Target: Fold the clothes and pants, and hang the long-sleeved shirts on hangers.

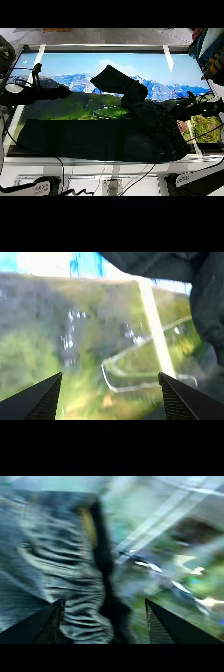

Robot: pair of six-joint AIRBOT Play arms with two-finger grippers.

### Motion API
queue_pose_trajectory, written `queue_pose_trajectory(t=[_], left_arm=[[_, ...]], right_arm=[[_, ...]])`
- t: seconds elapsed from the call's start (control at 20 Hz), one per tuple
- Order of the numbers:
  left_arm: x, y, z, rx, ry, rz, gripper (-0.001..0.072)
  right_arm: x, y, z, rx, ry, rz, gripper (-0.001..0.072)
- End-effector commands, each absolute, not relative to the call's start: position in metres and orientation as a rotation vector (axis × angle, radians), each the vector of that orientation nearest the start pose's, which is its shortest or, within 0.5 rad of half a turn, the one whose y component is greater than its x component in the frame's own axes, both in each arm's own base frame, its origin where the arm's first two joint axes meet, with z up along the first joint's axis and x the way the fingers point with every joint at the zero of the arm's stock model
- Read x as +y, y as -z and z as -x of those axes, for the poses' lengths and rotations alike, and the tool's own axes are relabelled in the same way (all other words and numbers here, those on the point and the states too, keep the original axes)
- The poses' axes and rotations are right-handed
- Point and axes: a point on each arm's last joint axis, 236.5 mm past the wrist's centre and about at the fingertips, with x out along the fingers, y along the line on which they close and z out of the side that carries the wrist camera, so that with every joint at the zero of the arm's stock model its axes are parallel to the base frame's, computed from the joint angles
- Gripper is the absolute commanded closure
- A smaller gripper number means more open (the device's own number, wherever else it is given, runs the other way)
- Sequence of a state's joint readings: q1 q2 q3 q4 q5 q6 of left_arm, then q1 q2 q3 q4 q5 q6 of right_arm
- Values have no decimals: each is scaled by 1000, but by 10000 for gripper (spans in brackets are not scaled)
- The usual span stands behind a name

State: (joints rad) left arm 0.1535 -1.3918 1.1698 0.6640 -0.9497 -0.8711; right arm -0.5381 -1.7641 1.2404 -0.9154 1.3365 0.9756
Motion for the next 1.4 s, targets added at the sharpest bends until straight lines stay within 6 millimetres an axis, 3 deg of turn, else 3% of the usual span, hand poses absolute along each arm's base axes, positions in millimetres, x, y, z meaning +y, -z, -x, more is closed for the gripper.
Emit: queue_pose_trajectory(t=[0.0,0.1,0.3,0.35,0.4,0.45,0.5,0.85,1.0,1.2,1.35], left_arm=[[-90,-59,-477,792,502,306,14],[-99,-57,-477,796,517,298,14],[-125,-32,-476,848,553,294,14],[-132,-22,-479,858,552,293,14],[-140,-13,-485,855,541,292,14],[-149,-7,-493,836,522,305,14],[-159,-3,-504,804,493,324,14],[-233,38,-540,798,370,503,29],[-259,49,-557,814,373,569,92],[-278,68,-581,842,337,697,92],[-287,83,-587,866,325,741,92]], right_arm=[[-44,112,-371,1451,-445,-696,133],[-24,114,-362,1508,-514,-696,89],[9,113,-369,1468,-662,-556,119],[14,114,-370,1457,-692,-513,240],[14,115,-372,1454,-691,-494,408],[14,114,-374,1450,-689,-486,641],[12,113,-375,1451,-688,-478,666],[6,92,-387,1440,-701,-441,666],[5,86,-388,1433,-697,-436,666],[6,82,-386,1437,-708,-437,667],[7,82,-385,1441,-705,-442,667]])
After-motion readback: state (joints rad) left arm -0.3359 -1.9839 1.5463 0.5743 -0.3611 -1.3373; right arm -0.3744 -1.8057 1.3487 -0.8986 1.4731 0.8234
